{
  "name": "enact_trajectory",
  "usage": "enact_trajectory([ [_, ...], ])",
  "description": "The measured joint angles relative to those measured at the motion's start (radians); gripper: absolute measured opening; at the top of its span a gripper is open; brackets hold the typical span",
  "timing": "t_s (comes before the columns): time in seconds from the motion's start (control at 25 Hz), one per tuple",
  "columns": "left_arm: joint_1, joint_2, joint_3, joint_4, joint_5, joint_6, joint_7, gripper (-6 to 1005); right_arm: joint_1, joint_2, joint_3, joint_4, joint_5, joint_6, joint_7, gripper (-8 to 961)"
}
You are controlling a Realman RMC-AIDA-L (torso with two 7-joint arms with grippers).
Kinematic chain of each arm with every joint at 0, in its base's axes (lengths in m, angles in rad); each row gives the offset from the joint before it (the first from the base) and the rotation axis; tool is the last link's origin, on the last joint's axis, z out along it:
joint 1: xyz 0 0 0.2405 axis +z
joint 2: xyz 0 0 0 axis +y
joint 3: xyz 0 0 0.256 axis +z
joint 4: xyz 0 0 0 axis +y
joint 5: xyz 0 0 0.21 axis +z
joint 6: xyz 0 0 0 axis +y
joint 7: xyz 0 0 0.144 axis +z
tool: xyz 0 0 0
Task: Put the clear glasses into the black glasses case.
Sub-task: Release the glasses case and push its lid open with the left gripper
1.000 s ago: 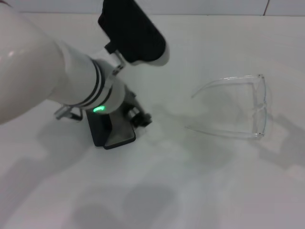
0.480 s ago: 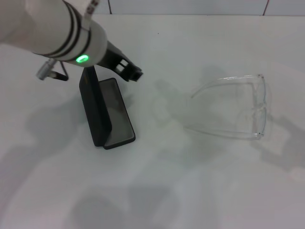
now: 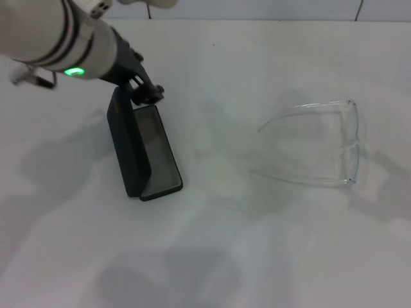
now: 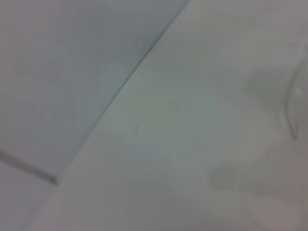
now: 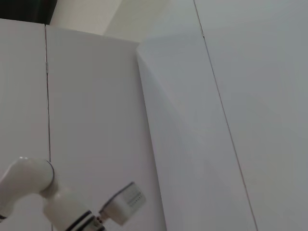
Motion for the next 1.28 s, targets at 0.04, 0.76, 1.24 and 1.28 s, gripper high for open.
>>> enact_trajectory([
  [0.04, 0.008, -0.002, -0.012, 0.029, -0.001, 0.007, 0.109, 602, 0.003, -0.001, 0.000, 0.000, 0.000, 0.006, 0.000, 869],
  [0.76, 0.053, 0.021, 0.092, 0.082, 0.000, 0.069, 1.025, 601, 0.059, 0.030, 0.006, 0.110, 0.045, 0.139, -0.046, 869],
  [1.24, 0.081, -0.020, 0.129, 0.080, -0.047, 0.066, 0.836, 600, 0.073, 0.026, 0.005, 0.182, 0.079, 0.138, -0.122, 869],
  [1.28, 0.084, -0.028, 0.132, 0.067, -0.047, 0.061, 0.835, 600, 0.073, 0.022, 0.004, 0.182, 0.076, 0.137, -0.120, 869],
])
